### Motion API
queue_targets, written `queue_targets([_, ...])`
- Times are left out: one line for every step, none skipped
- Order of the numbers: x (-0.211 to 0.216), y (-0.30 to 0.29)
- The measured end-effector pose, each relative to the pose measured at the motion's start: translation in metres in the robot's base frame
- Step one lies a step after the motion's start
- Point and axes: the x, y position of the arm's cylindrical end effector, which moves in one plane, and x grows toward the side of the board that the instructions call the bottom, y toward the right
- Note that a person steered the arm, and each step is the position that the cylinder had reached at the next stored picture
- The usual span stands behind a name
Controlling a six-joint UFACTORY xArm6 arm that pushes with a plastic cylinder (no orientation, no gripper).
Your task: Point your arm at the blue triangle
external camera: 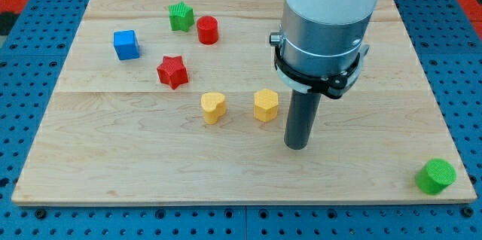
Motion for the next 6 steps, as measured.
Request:
queue_targets([-0.008,0.007])
queue_targets([-0.042,0.016])
queue_targets([-0.082,0.032])
queue_targets([-0.131,0.035])
queue_targets([-0.186,0.03])
queue_targets([-0.231,0.018])
